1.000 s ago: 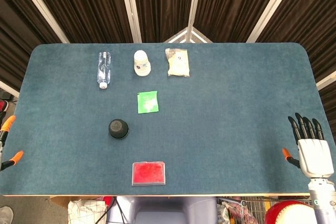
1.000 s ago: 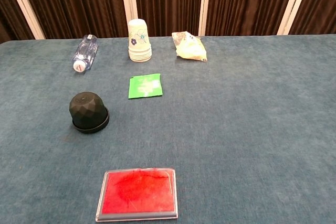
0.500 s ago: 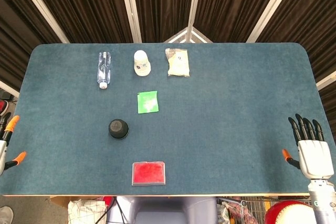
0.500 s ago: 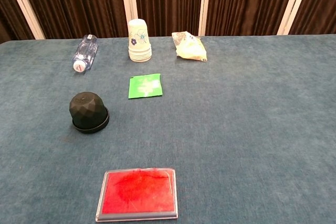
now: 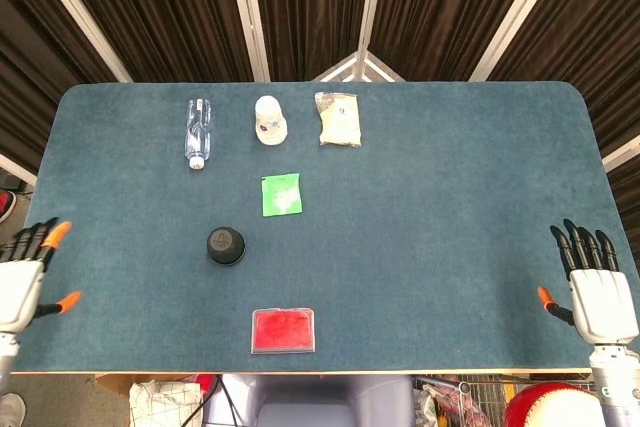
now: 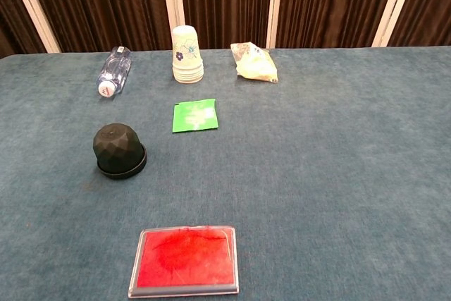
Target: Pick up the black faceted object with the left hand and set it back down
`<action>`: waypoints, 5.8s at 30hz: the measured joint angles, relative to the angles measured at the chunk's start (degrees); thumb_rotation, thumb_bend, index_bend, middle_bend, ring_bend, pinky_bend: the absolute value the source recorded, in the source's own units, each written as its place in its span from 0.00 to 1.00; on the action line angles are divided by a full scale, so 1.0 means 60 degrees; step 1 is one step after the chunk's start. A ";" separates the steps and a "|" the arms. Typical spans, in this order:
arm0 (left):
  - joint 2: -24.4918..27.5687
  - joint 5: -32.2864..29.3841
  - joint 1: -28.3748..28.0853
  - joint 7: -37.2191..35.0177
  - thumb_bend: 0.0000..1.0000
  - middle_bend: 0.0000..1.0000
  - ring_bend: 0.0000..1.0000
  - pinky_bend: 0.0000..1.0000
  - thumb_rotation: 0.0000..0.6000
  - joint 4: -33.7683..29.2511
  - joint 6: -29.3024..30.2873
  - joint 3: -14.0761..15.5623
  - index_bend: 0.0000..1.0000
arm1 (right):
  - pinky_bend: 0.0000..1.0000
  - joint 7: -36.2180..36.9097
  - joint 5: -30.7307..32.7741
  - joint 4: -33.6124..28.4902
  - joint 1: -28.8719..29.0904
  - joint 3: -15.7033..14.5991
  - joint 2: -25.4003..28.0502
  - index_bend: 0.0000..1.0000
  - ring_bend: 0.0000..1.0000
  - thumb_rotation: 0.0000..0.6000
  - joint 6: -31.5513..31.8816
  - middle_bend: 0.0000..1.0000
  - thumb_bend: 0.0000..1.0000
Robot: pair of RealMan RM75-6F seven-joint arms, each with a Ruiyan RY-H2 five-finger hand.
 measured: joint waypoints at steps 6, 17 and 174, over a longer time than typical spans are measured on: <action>-0.0381 -0.0854 -0.0881 0.0072 0.15 0.07 0.00 0.02 1.00 -0.0362 -0.1358 -0.0286 0.09 | 0.01 0.0016 0.0010 0.0034 0.0011 -0.0043 -0.0045 0.05 0.06 1.00 -0.0087 0.02 0.29; -0.1804 -0.2019 -0.1710 0.0154 0.10 0.06 0.00 0.02 1.00 -0.0077 -0.2594 -0.0551 0.08 | 0.01 0.0243 0.0109 0.0209 0.0035 -0.0032 -0.0067 0.05 0.06 1.00 -0.0214 0.02 0.29; -0.3080 0.2807 -0.2865 0.3107 0.53 0.47 0.12 0.07 1.00 0.1971 0.0498 -0.1624 0.40 | 0.01 0.1044 -0.0060 0.0178 0.0284 -0.0243 -0.0021 0.05 0.06 1.00 -0.0709 0.02 0.28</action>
